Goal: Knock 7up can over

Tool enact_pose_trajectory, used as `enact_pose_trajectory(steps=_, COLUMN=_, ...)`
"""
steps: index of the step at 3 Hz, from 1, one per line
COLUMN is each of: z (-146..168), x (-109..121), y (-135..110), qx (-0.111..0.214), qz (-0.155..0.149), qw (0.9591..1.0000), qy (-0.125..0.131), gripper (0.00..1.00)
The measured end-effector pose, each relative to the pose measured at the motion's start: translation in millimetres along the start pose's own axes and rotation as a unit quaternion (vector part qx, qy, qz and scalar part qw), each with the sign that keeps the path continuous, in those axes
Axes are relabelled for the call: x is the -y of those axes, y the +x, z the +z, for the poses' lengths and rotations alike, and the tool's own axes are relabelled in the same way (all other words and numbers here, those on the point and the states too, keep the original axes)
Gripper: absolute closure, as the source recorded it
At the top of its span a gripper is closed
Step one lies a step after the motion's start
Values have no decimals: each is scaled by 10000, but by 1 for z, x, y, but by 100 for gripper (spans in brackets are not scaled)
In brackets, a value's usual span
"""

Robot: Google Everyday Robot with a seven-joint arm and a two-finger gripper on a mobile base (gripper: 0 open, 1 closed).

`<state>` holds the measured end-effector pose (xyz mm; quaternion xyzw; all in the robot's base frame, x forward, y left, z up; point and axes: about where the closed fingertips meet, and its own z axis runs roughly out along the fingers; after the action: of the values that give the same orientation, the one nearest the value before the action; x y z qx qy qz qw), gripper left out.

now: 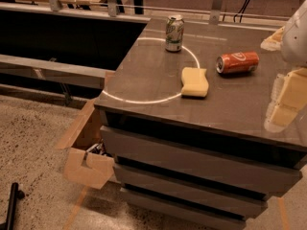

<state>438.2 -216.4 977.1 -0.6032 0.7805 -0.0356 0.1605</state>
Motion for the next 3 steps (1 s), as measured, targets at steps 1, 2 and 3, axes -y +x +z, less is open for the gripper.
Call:
enact_pose_trajectory(steps=1, z=0, x=0, y=0, qx=0, qz=0, qw=10000, qy=1, gripper=0)
enact_pose_trajectory(steps=2, z=-3, x=10, y=-4, qx=326, qz=21, qw=9994, qy=98, gripper=0)
enact_pose_trajectory(steps=3, z=-4, x=36, y=-1, qx=1000, qz=228, qw=9940, qy=373, gripper=0)
